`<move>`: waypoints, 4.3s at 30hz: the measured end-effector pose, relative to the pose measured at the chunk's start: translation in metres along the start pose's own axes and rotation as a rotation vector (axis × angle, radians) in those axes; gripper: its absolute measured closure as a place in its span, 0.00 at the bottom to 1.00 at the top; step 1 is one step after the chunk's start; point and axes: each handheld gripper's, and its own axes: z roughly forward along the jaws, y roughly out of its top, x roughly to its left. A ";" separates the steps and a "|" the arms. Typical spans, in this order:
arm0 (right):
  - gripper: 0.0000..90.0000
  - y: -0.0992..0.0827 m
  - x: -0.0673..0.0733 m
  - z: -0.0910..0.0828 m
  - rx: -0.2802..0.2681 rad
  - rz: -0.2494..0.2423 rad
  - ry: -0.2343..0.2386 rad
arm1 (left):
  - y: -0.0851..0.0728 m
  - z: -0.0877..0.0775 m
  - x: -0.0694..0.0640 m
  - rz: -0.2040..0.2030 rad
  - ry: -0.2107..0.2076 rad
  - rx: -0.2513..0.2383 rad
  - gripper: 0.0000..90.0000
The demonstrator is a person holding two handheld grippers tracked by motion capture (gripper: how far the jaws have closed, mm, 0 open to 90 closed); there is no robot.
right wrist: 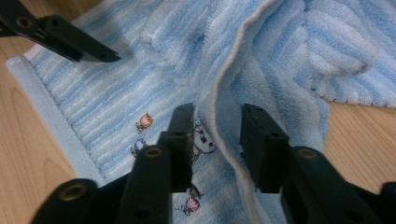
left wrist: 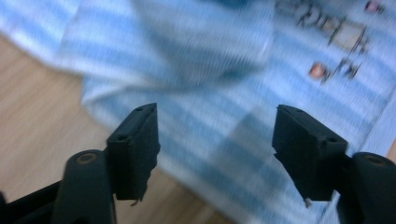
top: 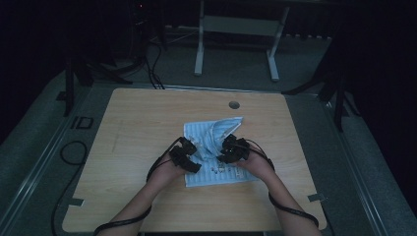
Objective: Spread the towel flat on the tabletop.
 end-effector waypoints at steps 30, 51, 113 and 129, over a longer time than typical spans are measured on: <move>0.97 -0.045 -0.040 -0.066 -0.158 0.163 -0.035 | 0.004 -0.063 0.017 0.033 -0.042 -0.075 0.93; 0.97 -0.076 -0.073 -0.036 -0.099 0.331 -0.011 | 0.025 0.008 0.090 -0.135 0.078 0.073 0.78; 0.99 -0.073 -0.080 -0.007 -0.059 0.425 -0.075 | -0.013 0.001 0.061 -0.221 -0.021 -0.086 0.91; 0.73 -0.101 -0.029 -0.063 -0.141 0.303 -0.077 | -0.053 -0.048 0.014 -0.104 -0.155 -0.141 0.66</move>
